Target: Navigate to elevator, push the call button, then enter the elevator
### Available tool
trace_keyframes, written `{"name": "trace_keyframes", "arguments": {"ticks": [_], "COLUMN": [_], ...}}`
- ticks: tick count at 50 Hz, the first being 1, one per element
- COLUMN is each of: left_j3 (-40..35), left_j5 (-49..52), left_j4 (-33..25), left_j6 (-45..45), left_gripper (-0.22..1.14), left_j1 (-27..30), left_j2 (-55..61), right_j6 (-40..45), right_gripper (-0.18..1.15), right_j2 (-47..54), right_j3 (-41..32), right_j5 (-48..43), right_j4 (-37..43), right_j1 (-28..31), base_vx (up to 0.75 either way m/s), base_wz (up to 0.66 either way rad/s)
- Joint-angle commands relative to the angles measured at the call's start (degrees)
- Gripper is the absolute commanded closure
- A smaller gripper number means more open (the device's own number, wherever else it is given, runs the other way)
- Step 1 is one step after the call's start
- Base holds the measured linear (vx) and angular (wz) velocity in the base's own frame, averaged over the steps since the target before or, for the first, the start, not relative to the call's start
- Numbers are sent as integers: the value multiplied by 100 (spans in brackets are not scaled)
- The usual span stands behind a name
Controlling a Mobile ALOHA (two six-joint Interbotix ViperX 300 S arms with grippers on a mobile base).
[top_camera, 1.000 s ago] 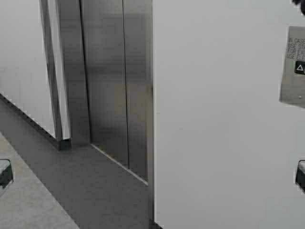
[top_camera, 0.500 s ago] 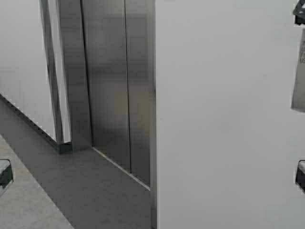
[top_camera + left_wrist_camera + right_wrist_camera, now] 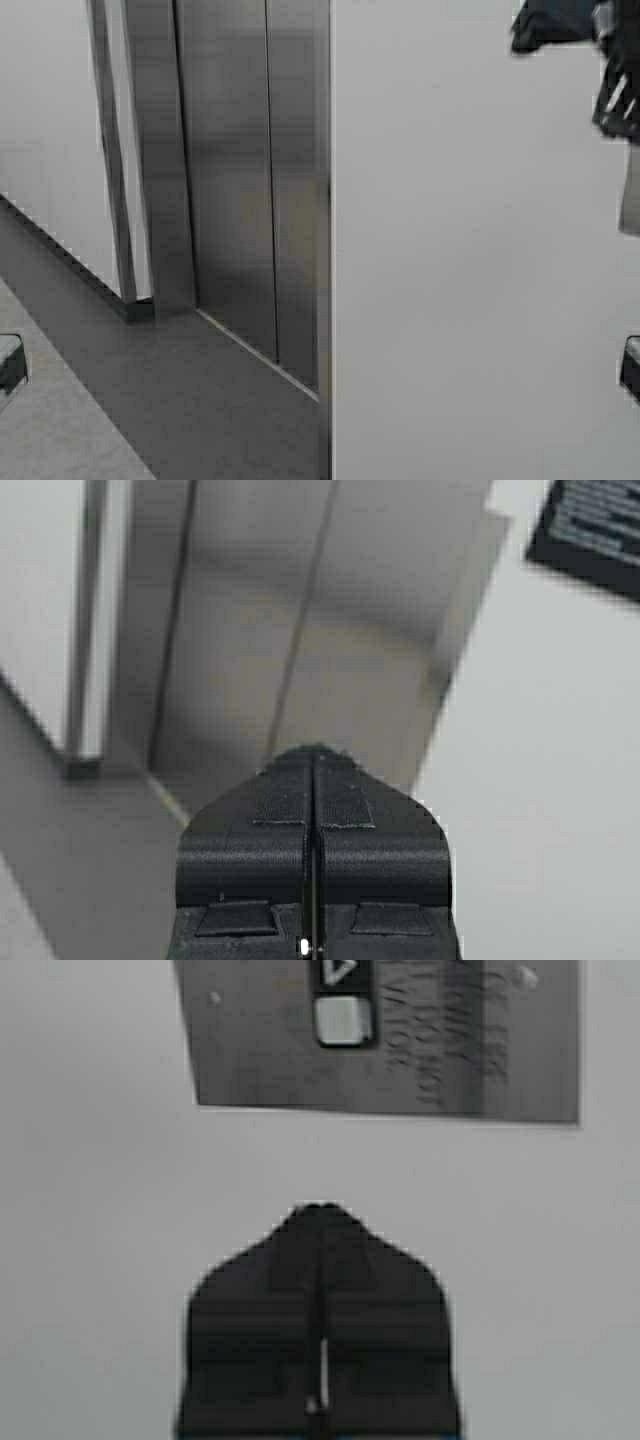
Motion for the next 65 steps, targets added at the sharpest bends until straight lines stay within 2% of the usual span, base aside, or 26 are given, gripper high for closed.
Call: {"name": "trace_keyframes", "arguments": {"ticks": [1,8,18,24,33,65], "left_j3": [-132,-123,-132,-132,-114,-105], "left_j5": [-9,26,26,26,53,53], "left_j4": [-9,-18,-35,-35,-35,-26], "left_j6": [0,-9,-105,-132,-132,-114], "left_gripper": [89,89,89,89,89,89], "left_j1": [-9,-18,-26,-26,-26,-18], "left_j2": [-35,-70,-79,-79,-97,-79], "right_j6": [677,1327,1503,1670,1652,1670], "right_gripper": [92,92,92,92,92,92], "right_j2": [580,870,1187,1468,1854,2672], "right_j3": [-272,-272,-308,-686,-1222,-1564], "right_j5": [123,167,158,114,105,53], "right_j4": [-545,-1134,-1723,-2101,-2145,-2549], "right_j1": [-35,-246,-712,-809,-1020,-1477], "base_vx": [0,0,0,0,0,0], "base_wz": [0,0,0,0,0,0]}}
